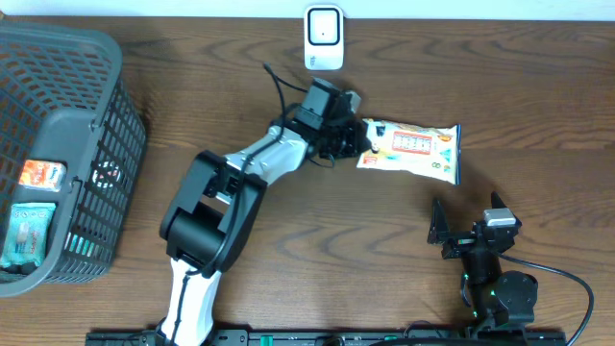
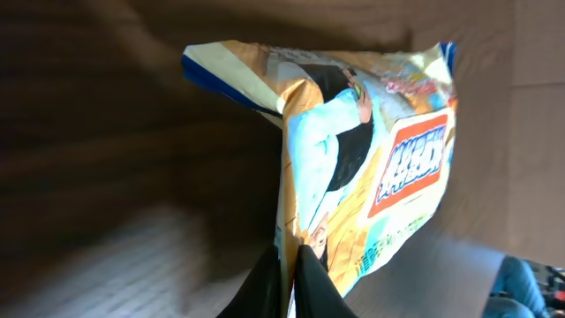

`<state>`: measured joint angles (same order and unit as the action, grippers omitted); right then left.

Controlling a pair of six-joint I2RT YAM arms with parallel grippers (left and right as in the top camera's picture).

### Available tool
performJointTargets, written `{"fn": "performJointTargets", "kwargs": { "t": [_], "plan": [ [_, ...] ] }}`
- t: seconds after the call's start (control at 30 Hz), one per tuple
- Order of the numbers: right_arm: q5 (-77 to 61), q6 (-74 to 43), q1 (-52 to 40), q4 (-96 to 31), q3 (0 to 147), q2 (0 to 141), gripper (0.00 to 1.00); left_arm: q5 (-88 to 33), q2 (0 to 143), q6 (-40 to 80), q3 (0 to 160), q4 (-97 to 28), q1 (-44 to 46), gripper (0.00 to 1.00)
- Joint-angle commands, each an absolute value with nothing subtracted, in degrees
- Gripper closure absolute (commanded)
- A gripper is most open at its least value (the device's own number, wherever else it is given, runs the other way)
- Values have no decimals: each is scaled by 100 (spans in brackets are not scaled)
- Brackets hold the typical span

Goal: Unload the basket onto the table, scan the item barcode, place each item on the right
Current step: 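Move the pack right and lower it onto the table, then open the left gripper and swing it back to the basket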

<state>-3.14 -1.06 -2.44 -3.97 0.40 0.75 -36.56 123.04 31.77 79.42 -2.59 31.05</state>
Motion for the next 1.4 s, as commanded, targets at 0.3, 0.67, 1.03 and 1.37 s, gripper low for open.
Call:
{"fn": "performJointTargets", "kwargs": {
  "t": [0.3, 0.67, 1.03, 1.37],
  "plan": [
    [-314, -165, -224, -414, 34, 67, 1, -3406, 12300, 3223, 7985, -279, 2987, 53],
    [-314, -165, -224, -414, 34, 67, 1, -3395, 11487, 2681, 7985, -786, 2620, 27],
    [-314, -165, -224, -414, 34, 67, 1, -2298, 9725, 1590, 7985, -2366, 1815, 19],
    [-314, -165, -224, -414, 34, 67, 1, -1789, 7795, 1503, 7985, -2523, 609, 18]
  ]
}}
